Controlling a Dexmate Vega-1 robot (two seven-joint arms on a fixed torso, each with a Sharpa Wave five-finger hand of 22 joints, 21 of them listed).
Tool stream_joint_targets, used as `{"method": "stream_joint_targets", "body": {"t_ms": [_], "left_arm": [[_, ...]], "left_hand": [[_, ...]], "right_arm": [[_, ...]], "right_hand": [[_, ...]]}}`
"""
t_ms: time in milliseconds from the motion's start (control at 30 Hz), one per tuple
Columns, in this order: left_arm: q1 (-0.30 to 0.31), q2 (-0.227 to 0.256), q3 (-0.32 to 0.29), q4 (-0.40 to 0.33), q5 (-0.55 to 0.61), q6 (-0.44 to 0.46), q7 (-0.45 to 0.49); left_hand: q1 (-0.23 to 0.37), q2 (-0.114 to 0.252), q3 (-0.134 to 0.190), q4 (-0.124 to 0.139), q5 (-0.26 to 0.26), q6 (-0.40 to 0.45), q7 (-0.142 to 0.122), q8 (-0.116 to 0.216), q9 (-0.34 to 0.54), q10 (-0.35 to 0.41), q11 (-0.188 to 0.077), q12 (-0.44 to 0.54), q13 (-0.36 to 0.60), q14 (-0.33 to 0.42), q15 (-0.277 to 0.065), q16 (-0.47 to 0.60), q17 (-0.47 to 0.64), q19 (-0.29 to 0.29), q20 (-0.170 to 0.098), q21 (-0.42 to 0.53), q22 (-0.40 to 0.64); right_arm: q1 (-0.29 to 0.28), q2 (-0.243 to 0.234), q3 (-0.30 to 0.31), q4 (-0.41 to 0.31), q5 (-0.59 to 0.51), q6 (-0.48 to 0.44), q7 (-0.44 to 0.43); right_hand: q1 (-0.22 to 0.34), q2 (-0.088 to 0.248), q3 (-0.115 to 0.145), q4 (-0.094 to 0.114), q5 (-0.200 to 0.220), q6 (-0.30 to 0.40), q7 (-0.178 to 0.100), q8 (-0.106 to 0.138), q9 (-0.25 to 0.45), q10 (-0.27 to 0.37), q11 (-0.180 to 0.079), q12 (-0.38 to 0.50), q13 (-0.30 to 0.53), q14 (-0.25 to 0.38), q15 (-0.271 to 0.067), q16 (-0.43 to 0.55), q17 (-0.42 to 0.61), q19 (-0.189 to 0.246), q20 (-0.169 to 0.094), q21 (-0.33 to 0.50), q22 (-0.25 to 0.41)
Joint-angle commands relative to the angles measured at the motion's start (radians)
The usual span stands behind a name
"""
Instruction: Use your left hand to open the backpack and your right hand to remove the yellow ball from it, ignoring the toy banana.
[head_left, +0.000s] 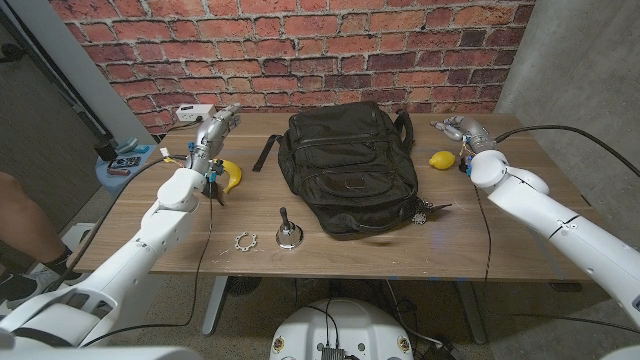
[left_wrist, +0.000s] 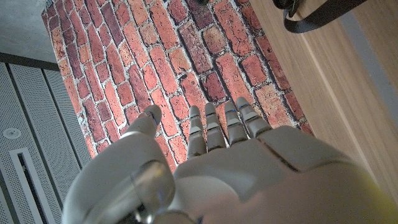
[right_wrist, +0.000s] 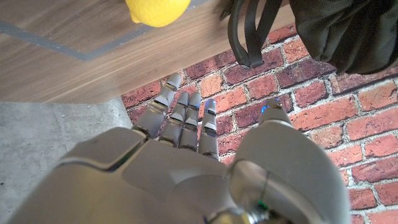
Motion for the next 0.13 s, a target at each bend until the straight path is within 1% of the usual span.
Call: {"method": "stream_joint_targets", "body": {"t_ms": [33, 133], "left_arm": [[-0.016, -0.014, 0.015, 0.017, -0.002, -0.003, -0.008], [-0.023, -0.023, 0.021, 0.025, 0.005, -0.011, -0.003]], "left_hand": [[0.002, 0.013, 0.013, 0.003, 0.005, -0.001, 0.012, 0.0, 0.002, -0.001, 0.009, 0.002, 0.0, -0.006, 0.001, 0.004, 0.002, 0.001, -0.001, -0.001, 0.001], [0.001, 0.013, 0.016, 0.005, 0.005, -0.001, 0.012, 0.001, 0.002, -0.002, 0.01, 0.002, -0.001, -0.006, 0.0, 0.005, 0.002, 0.001, -0.002, -0.001, 0.001]], "right_arm": [[-0.044, 0.019, 0.052, 0.02, 0.063, 0.11, -0.025], [-0.05, 0.023, 0.059, 0.031, 0.071, 0.133, -0.03]], "right_hand": [[-0.017, 0.016, 0.004, 0.014, -0.006, 0.016, 0.003, 0.008, 0.002, 0.004, -0.003, -0.006, -0.003, 0.001, -0.004, 0.005, 0.001, 0.01, -0.001, 0.007, 0.005], [-0.024, 0.021, 0.004, 0.018, -0.009, 0.021, 0.002, 0.01, 0.002, 0.003, -0.002, -0.009, -0.005, -0.002, -0.005, 0.004, 0.0, 0.008, -0.002, 0.006, 0.005]]}}
